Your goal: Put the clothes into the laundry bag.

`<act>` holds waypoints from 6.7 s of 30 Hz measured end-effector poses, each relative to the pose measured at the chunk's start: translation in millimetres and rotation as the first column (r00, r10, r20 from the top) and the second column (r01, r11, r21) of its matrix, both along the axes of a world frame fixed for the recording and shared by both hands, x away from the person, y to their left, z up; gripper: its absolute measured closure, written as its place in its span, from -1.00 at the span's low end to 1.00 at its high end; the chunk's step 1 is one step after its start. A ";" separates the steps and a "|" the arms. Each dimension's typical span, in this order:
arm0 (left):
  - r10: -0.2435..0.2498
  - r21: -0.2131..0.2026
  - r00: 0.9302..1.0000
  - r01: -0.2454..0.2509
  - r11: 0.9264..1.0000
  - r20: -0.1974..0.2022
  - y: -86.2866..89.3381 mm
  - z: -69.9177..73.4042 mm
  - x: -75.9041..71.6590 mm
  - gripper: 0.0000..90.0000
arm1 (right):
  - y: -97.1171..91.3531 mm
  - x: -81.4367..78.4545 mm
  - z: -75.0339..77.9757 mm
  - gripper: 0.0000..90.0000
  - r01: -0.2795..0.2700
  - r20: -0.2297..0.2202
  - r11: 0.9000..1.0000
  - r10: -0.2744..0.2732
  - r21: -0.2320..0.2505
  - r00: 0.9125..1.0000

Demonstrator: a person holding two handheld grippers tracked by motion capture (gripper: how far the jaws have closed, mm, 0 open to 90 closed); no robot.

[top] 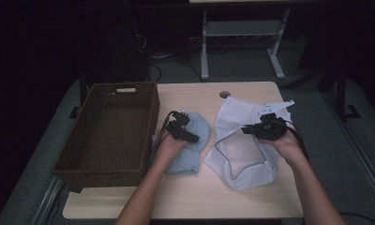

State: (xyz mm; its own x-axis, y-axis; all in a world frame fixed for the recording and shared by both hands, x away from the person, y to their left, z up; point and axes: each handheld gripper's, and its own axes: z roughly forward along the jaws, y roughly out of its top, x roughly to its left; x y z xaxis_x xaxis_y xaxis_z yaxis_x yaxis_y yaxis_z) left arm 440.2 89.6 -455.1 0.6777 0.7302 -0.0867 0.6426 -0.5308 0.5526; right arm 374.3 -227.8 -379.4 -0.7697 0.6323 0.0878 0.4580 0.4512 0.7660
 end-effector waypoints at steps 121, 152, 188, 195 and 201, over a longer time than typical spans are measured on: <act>-0.237 -0.191 0.969 0.220 0.957 -0.071 -52.3 44.2 -40.9 0.48 | 26.5 19.2 -3.3 0.95 0.016 0.048 1.000 -0.014 -0.021 0.999; -0.275 -0.135 0.960 0.266 0.955 -0.048 -89.6 45.6 -35.4 0.47 | 31.8 13.2 5.6 0.95 -0.018 0.062 1.000 0.017 0.016 0.998; -0.210 -0.152 0.975 0.219 0.964 0.078 -41.6 53.8 -74.5 -0.63 | 31.3 14.9 2.5 0.95 -0.016 0.049 1.000 0.015 0.004 0.999; -0.200 -0.138 0.975 0.211 0.968 0.094 -25.5 41.7 -80.6 -0.73 | 32.0 15.3 1.0 0.95 -0.016 0.043 1.000 0.016 -0.001 0.999; -0.172 -0.110 0.982 0.180 0.977 0.078 -18.2 23.7 -70.3 -0.78 | 31.4 16.6 -2.4 0.95 -0.014 0.033 1.000 0.014 -0.005 0.999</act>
State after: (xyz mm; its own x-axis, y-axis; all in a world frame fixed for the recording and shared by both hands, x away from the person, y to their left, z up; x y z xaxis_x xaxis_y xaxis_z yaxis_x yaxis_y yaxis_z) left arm 369.9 71.4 -431.4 0.8022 0.5862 -0.1133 0.5034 -0.5620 0.6563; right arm 390.9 -196.4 -381.8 -0.7810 0.6217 0.0595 0.4262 0.4609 0.7784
